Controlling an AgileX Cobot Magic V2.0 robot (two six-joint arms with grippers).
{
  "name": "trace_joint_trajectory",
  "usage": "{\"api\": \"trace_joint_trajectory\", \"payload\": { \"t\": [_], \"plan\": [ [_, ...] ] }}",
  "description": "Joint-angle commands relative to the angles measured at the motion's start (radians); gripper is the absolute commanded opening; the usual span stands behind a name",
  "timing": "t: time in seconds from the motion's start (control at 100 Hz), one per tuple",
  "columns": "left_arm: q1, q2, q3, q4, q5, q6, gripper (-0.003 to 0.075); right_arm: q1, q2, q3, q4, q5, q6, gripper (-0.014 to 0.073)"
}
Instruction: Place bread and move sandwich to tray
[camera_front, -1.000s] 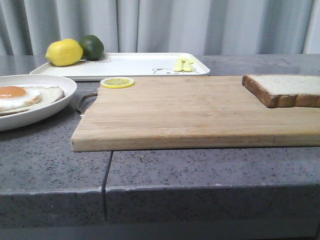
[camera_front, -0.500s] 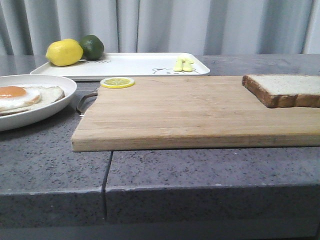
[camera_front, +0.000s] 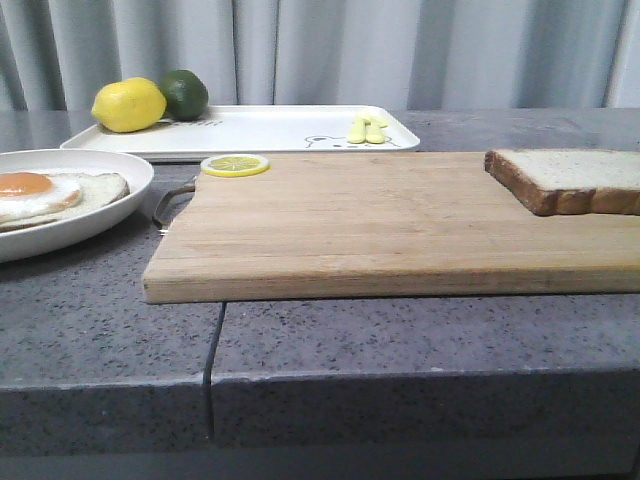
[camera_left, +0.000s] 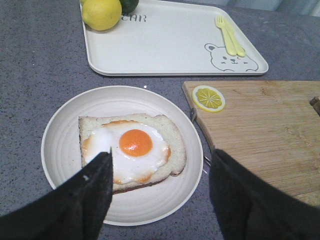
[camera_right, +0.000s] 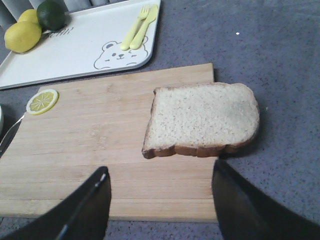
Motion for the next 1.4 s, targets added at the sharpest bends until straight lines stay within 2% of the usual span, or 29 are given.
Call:
{"api": "trace_joint_trajectory", "payload": {
  "t": [0.0,0.13,0.25,0.46,0.65,0.73,0.91,1.12,1.39],
  "plan": [
    [0.002,0.005,-0.037,-0.026,-0.058,0.003,0.0400,-0.002,0.010,-0.035,0.004,-0.098,-0.003,0.0454],
    [0.002,0.005,-0.037,-0.026,-0.058,0.003,0.0400,-0.014,0.016,-0.035,0.001,-0.118,-0.003,0.0454],
    [0.002,0.005,-0.037,-0.026,-0.058,0.003,0.0400,-0.053,0.053,-0.035,0.074,-0.134,-0.022,0.0454],
    [0.002,0.005,-0.037,-0.026,-0.058,0.003,0.0400,-0.156,0.184,-0.035,0.382,-0.151,-0.287,0.0454],
    [0.002,0.005,-0.037,-0.026,-0.058,0.003,0.0400,-0.271,0.278,-0.035,0.759,-0.146,-0.609,0.0454],
    [0.002,0.005,-0.037,-0.026,-0.058,0.003,0.0400,-0.326,0.304,-0.035,0.859,-0.125,-0.706,0.0454],
    [0.002,0.005,-0.037,-0.026,-0.058,0.003,0.0400,-0.436,0.383,-0.022,1.019,-0.055,-0.823,0.0454],
    [0.002,0.005,-0.037,-0.026,-0.058,0.003,0.0400,-0.513,0.506,-0.016,1.084,0.072,-0.887,0.0454],
    [0.002,0.005,-0.037,-0.026,-0.058,0.003,0.0400,-0.562,0.594,-0.016,1.097,0.116,-0.888,0.0454]
  ]
}}
